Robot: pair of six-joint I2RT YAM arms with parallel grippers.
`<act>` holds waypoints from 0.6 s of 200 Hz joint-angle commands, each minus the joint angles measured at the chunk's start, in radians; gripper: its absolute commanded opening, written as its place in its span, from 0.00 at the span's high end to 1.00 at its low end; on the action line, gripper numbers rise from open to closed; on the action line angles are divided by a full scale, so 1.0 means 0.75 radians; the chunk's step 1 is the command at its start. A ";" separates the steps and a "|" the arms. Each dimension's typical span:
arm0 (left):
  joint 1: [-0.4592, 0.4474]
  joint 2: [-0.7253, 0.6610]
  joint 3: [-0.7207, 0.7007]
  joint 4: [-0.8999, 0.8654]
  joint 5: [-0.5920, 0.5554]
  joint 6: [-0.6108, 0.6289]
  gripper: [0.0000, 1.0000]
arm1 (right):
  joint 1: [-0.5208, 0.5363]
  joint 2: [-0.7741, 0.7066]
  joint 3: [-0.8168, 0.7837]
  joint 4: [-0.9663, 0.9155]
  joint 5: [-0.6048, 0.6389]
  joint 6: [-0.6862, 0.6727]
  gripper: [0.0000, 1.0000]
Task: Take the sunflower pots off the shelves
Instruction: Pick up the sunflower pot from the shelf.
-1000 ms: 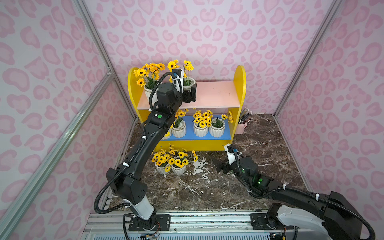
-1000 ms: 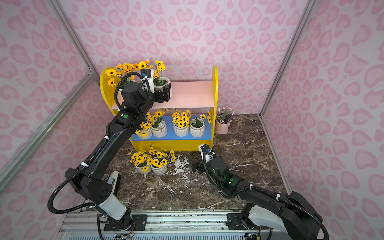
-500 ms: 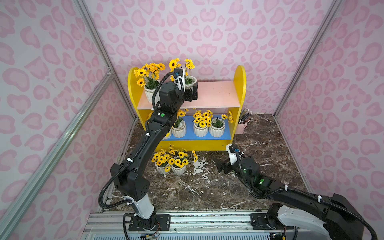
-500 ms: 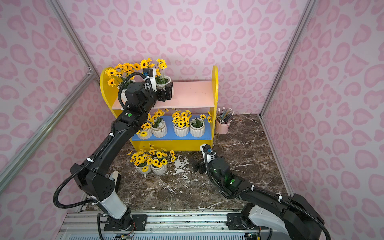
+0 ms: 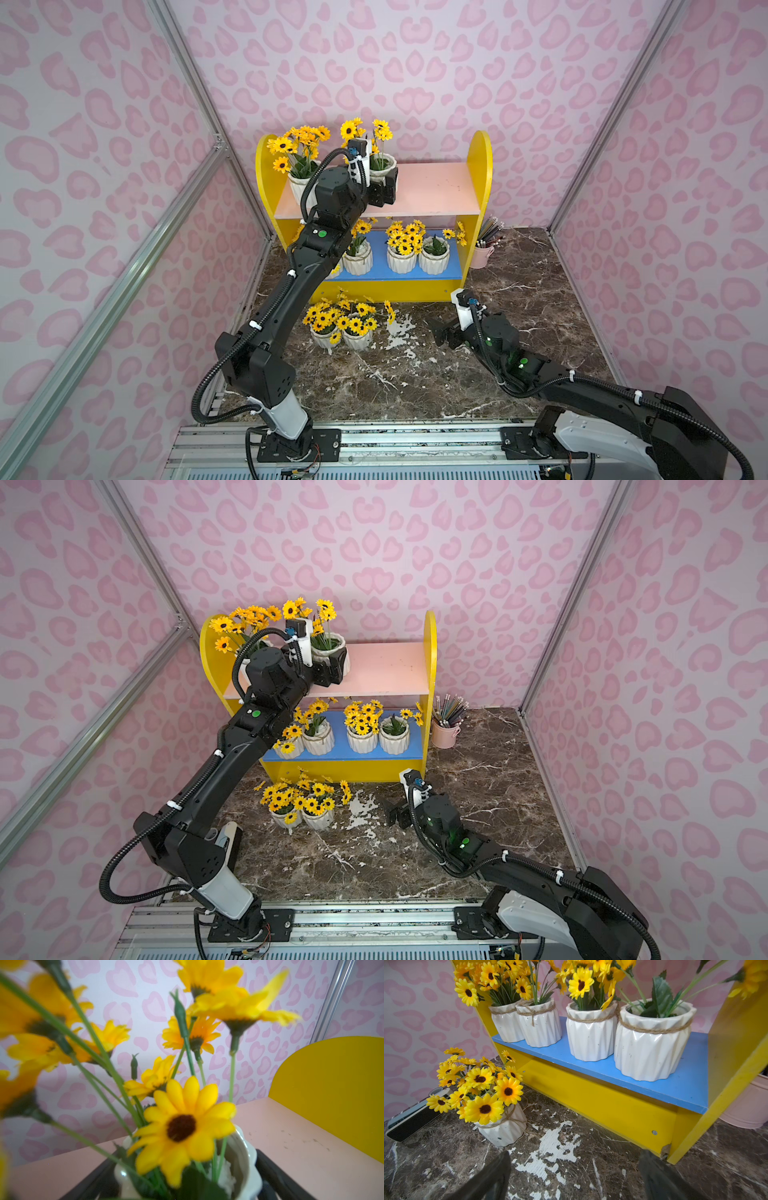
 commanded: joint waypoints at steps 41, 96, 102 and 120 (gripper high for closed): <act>0.001 -0.078 -0.082 0.054 0.010 0.008 0.02 | 0.000 0.005 0.003 0.031 -0.005 0.004 0.02; -0.003 -0.053 -0.065 0.049 -0.022 -0.004 0.02 | -0.001 0.029 0.008 0.044 -0.005 0.002 0.02; -0.003 -0.044 -0.059 0.050 -0.036 -0.005 0.02 | -0.003 0.030 0.008 0.045 -0.007 0.002 0.02; -0.007 -0.029 -0.050 0.054 -0.049 -0.003 0.02 | -0.002 0.028 0.004 0.044 -0.011 0.002 0.02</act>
